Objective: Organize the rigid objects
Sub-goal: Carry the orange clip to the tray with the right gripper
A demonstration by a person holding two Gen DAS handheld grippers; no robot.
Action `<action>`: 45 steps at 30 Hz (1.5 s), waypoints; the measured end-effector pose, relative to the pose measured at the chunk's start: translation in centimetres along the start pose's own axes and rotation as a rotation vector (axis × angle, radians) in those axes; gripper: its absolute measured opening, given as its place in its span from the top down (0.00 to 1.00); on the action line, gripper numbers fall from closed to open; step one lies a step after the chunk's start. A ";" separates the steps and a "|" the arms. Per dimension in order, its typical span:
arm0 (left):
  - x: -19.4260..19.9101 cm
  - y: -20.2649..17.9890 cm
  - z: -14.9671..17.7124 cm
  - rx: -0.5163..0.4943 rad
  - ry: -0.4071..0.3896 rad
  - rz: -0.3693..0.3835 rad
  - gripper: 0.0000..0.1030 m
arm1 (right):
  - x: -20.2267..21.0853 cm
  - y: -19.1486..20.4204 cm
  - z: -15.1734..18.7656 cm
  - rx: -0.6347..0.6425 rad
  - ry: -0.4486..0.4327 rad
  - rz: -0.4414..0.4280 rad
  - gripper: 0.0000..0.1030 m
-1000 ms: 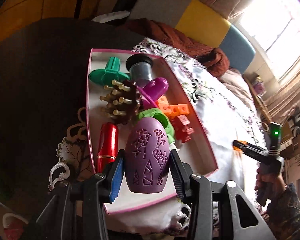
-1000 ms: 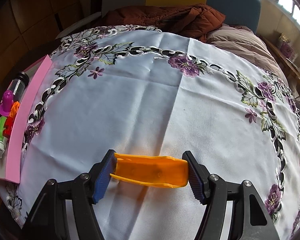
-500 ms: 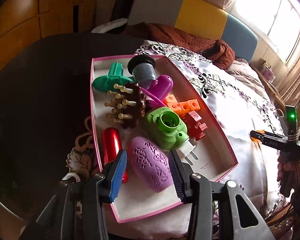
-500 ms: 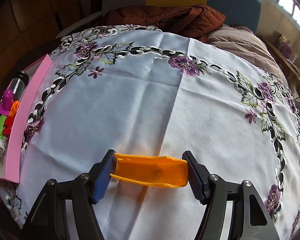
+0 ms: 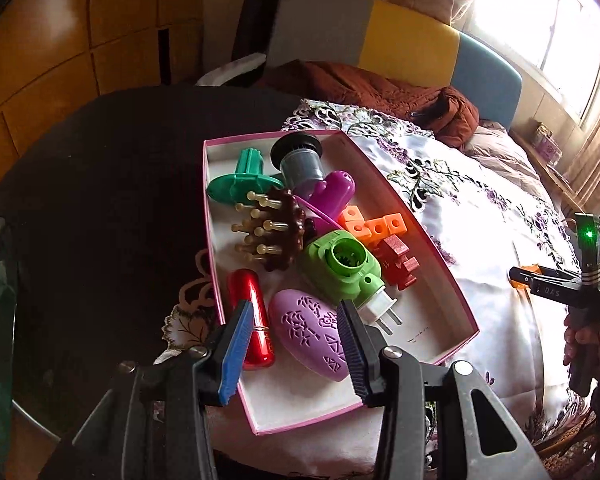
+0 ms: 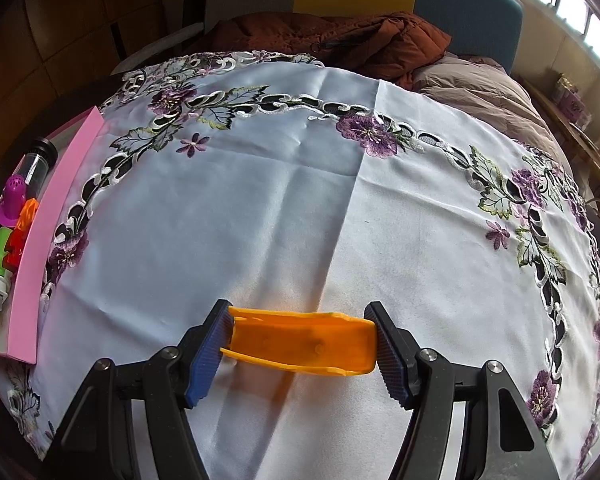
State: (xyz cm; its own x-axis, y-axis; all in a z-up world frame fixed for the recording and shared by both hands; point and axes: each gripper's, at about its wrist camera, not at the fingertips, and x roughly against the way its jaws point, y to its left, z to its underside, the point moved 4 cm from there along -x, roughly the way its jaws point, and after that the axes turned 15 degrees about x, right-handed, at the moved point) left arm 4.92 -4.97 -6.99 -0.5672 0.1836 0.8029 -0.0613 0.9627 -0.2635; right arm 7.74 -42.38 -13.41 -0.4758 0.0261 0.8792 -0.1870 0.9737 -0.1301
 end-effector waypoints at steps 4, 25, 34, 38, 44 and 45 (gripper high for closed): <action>0.2 0.3 -0.1 0.009 -0.007 0.002 0.58 | 0.1 0.1 0.0 0.000 -0.001 0.008 0.34; 0.7 2.3 -0.8 0.074 -0.020 0.015 0.58 | 7.3 6.8 -4.3 0.097 -0.193 -0.063 0.34; 1.1 3.6 -1.1 0.115 -0.043 0.005 0.58 | 9.8 17.5 -6.0 0.303 -0.272 -0.255 0.34; 1.1 4.1 -1.4 0.130 -0.047 -0.001 0.58 | 9.5 21.2 -5.9 0.383 -0.264 -0.312 0.34; 0.9 4.5 -1.4 0.137 -0.045 -0.009 0.58 | 5.4 24.7 -5.1 0.505 -0.152 -0.314 0.34; 0.9 4.5 -1.3 0.137 -0.042 -0.009 0.58 | 4.4 25.0 -4.9 0.520 -0.115 -0.326 0.33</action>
State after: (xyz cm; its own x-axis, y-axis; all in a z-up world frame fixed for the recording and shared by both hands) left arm 5.21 -0.22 -6.73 -0.6002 0.1637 0.7829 -0.1763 0.9277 -0.3291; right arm 5.19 -16.78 -10.49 -0.4076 -0.3070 0.8600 -0.7187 0.6888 -0.0947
